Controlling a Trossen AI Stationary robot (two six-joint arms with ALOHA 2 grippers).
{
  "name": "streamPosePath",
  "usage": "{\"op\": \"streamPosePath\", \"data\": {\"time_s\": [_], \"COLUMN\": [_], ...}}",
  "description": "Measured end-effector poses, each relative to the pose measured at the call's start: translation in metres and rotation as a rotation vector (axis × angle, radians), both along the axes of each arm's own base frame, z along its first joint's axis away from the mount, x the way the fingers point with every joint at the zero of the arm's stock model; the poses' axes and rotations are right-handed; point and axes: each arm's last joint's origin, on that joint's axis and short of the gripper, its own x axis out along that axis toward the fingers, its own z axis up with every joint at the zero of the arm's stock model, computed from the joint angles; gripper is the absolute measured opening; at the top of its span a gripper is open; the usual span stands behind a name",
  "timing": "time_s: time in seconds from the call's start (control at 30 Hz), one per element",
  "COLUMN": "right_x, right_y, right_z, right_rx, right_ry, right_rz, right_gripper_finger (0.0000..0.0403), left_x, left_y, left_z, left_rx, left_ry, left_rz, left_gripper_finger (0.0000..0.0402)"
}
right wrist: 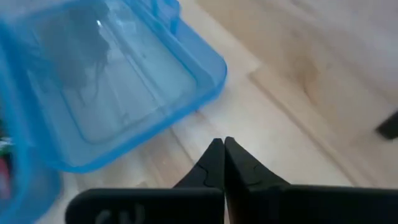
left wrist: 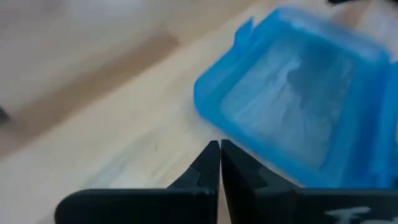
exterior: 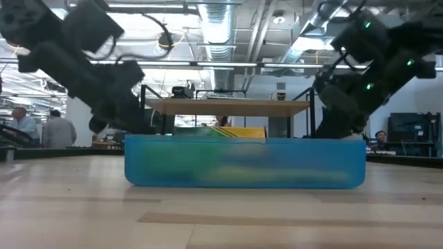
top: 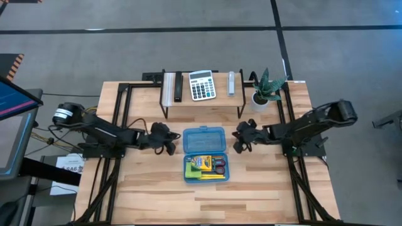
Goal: Pack school essentials
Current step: Close the blue supply box
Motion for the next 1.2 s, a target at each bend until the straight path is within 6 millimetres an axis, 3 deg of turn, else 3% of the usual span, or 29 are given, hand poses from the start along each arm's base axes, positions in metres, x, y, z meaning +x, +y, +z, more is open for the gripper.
{"op": "streamPosePath", "data": {"time_s": [0.2, 0.5, 1.2], "right_x": [0.008, 0.021, 0.022], "right_y": [-0.014, -0.032, -0.033], "right_z": [-0.016, -0.034, -0.024], "right_rx": [0.090, 0.166, 0.156], "right_ry": [0.007, -0.049, -0.113], "right_rz": [-0.022, -0.006, 0.038], "right_gripper_finger": [0.0010, 0.0014, 0.0010], "left_x": [0.007, 0.016, 0.033], "left_y": [0.006, 0.014, 0.018], "left_z": [-0.020, -0.033, -0.022], "left_rx": [-0.073, -0.098, -0.021], "left_ry": [0.042, 0.025, -0.007], "left_rz": [-0.006, 0.007, -0.073], "left_gripper_finger": [0.0000, 0.0000, 0.0000]}}
